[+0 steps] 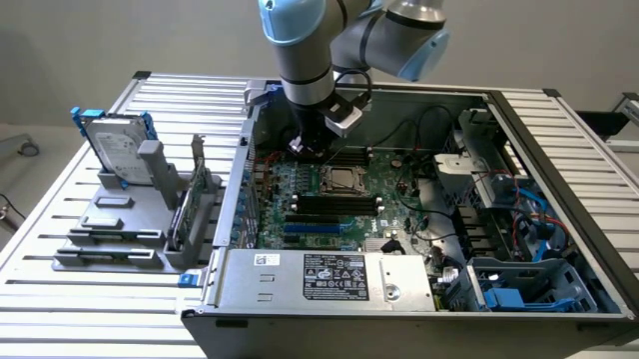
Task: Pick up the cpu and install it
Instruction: 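Install the first cpu locking lever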
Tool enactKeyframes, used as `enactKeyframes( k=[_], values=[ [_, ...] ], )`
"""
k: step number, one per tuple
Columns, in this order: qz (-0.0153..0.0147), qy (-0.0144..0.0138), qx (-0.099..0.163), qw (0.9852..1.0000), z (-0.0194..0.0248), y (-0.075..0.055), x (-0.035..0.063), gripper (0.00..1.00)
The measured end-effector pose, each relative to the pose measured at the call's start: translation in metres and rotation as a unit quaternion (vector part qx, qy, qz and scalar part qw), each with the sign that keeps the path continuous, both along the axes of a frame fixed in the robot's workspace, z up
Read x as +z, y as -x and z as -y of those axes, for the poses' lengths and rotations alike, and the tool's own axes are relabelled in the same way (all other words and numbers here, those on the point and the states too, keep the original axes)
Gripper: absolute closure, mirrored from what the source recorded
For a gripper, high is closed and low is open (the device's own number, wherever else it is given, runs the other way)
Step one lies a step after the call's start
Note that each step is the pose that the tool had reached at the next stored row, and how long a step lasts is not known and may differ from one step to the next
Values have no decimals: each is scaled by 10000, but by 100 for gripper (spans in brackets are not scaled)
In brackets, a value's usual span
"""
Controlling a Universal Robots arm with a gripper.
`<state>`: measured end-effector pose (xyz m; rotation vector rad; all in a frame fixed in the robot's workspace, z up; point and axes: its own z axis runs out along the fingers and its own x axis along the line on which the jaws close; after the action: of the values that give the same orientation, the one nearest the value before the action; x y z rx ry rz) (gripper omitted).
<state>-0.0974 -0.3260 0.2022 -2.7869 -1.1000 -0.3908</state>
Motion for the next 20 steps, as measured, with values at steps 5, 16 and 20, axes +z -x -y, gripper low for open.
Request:
enactKeyframes(
  k=[5, 16, 20],
  values=[
    [0, 8, 0, 10000, 4, -1, 0, 89],
    [-1, 8, -3, 10000, 7, 45, 0, 89],
    [-3, 9, -4, 10000, 8, 55, 12, 89]
  ],
)
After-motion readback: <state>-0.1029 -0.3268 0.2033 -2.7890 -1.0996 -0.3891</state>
